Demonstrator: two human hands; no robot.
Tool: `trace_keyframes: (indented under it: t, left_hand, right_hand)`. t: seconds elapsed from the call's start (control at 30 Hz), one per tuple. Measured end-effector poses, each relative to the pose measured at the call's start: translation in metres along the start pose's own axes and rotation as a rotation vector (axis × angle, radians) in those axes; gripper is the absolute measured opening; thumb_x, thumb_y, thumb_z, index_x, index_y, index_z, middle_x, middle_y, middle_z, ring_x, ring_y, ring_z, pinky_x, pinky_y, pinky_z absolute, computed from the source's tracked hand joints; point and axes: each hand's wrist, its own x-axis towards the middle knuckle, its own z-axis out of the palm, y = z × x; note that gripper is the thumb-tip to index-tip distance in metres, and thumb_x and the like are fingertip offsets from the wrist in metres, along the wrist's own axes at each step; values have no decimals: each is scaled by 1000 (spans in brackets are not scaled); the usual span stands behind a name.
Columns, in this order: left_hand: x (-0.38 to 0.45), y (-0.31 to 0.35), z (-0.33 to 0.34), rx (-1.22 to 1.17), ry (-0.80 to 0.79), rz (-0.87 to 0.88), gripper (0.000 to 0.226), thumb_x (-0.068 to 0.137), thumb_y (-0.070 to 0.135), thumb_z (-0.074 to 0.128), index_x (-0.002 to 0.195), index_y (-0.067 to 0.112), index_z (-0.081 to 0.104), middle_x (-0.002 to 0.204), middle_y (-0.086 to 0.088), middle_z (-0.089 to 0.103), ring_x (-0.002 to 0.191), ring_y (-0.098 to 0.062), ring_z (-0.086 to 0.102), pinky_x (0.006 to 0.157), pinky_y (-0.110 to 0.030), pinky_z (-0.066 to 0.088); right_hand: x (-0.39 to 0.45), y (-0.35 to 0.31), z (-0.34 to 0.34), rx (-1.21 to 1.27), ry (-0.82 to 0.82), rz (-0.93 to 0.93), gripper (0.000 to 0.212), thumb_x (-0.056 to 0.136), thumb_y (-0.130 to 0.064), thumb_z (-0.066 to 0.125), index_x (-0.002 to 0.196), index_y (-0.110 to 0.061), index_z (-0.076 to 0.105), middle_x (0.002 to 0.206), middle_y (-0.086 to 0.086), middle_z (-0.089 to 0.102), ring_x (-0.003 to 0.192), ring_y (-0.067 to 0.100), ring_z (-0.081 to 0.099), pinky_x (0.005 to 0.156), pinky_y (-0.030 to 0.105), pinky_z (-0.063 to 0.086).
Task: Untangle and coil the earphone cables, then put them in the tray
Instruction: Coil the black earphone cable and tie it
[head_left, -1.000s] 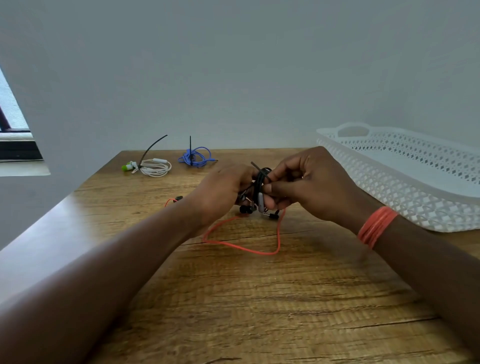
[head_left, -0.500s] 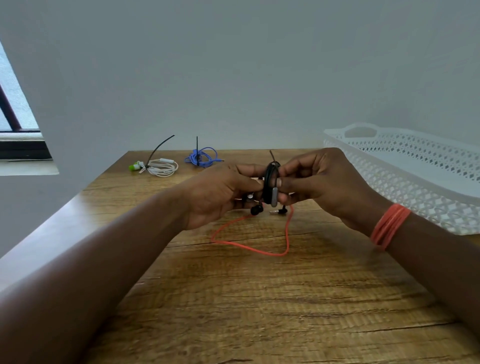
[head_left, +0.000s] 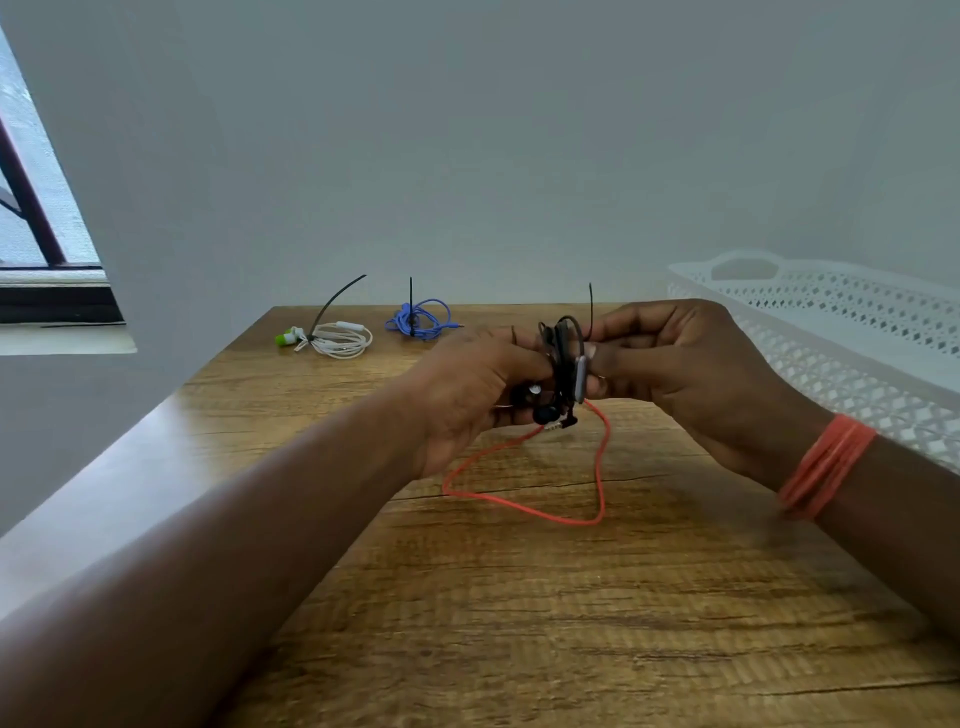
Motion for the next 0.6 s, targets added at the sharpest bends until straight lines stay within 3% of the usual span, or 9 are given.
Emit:
trace_keyframes:
  t: [0.07,0.2,0.27,0.33,0.47,0.6]
  left_hand:
    - [1,-1,0,-3,55,3,28,89,-1,53,114,-6,64,99,-19,66,84,-24,59,71,-29,50]
    - [-1,0,-1,31,124,35,15,88,6,62,99,0,69,99,-26,69,82,-25,62,70,-31,52]
    - [-1,0,-2,39,145,41,20,87,10,66,102,-2,70,103,-24,71,84,-27,67,79,-37,55]
    - [-1,0,-2,42,154,51,20,87,12,68,102,1,71,94,-19,73,81,-24,69,83,-39,56]
    - [-2,-1,0,108,183,91,15,90,13,65,100,4,71,84,-10,72,66,-12,66,62,-22,53]
    - [-4,0,2,219,173,157,13,93,11,61,97,5,72,91,-18,74,68,-14,65,59,-19,53]
  right_hand:
    - [0,-1,1,-13,-10,-6,18,80,10,64,84,-6,73,82,12,76,72,22,71,71,31,58]
    - [0,-4,0,-15,-34,4,21,85,10,56,88,0,74,88,13,76,81,24,72,73,31,57]
    - [0,-5,-2,-6,-45,4,15,83,3,61,91,2,73,94,17,75,87,30,71,78,36,58]
    - [-1,-5,-2,-5,-66,-7,24,76,-10,69,97,2,73,97,17,75,91,29,72,80,35,58]
    - [-3,-4,2,-78,-44,-63,31,71,-11,73,100,0,73,87,12,76,80,22,75,69,24,58]
    - [-4,-5,2,-109,-31,-89,21,73,-6,73,93,0,73,78,9,76,70,17,74,62,18,55]
